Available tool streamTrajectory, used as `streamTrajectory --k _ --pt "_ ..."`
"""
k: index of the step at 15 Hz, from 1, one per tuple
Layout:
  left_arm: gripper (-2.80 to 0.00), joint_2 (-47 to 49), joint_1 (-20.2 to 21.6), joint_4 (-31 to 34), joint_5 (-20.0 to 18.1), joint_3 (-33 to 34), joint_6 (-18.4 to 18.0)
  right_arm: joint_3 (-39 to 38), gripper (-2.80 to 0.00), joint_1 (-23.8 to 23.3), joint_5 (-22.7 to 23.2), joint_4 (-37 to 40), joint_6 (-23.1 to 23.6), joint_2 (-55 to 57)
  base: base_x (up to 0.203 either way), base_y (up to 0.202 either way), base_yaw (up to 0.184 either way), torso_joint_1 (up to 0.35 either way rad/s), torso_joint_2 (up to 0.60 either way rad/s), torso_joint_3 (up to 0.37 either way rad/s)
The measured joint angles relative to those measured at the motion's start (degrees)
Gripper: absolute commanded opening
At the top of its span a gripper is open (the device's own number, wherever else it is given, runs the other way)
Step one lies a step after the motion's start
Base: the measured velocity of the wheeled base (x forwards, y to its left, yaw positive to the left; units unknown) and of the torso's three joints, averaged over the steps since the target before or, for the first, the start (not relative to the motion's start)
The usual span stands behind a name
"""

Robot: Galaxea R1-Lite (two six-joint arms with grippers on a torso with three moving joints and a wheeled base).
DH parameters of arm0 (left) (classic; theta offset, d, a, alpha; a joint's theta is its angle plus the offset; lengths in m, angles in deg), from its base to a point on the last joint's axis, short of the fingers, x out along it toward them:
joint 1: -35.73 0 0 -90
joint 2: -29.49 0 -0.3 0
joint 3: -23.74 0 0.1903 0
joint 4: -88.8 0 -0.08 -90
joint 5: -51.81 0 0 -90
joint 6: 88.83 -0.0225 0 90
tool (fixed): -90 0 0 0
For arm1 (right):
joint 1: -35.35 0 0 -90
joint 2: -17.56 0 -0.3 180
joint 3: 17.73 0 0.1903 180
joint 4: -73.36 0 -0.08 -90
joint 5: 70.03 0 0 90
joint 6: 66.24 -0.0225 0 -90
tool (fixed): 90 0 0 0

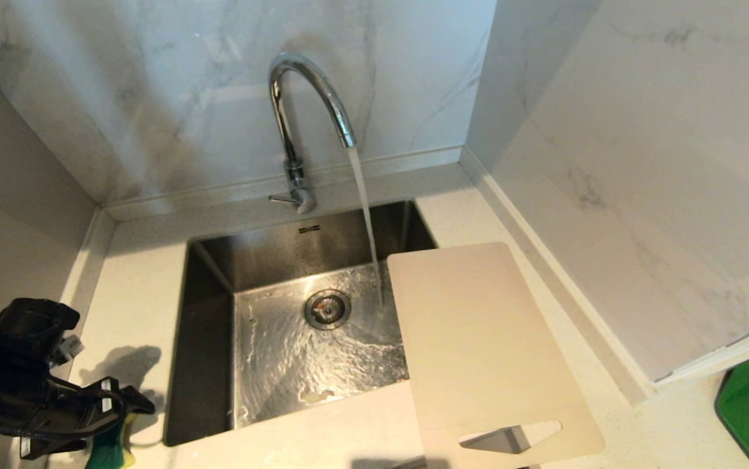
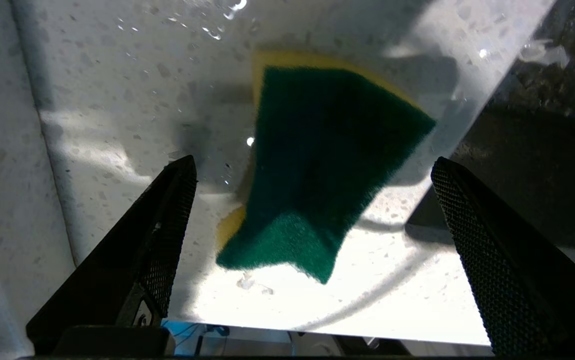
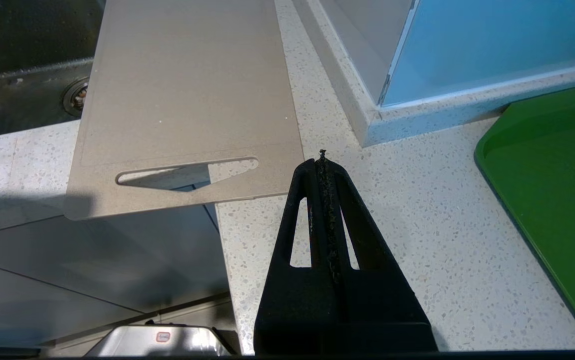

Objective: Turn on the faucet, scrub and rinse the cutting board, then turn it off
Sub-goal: Pick up the cleaning cloth

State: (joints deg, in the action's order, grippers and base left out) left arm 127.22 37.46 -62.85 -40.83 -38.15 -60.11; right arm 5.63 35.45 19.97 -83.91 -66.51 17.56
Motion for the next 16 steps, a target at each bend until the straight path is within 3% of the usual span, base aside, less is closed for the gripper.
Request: streamTrajectory --k 3,4,9,16 --pt "0.00 0.52 0.76 -0.76 -0.33 0.07 -0.08 0.00 -2.80 0.03 0.00 -0.01 0.01 0.00 0.000 0.000 0.000 0.000 0.00 0.000" --pt "-2.80 0.61 0.79 -0.80 -0.77 0.10 -0.26 0.00 -2.80 0.04 0.00 0.00 0.02 0.00 0.000 0.000 0.000 0.000 0.00 0.000" --pt "-2.80 1.27 0.90 -0.83 -1.58 0.22 -0.45 0.00 -2.80 0.01 0.00 -0.02 0.02 0.00 0.000 0.000 0.000 0.000 0.00 0.000" --pt "-2.80 0.17 0.77 -0.77 -5.69 0.35 -1.07 0.00 -2.80 0.01 0.00 0.01 0.01 0.00 0.000 0.000 0.000 0.000 0.00 0.000"
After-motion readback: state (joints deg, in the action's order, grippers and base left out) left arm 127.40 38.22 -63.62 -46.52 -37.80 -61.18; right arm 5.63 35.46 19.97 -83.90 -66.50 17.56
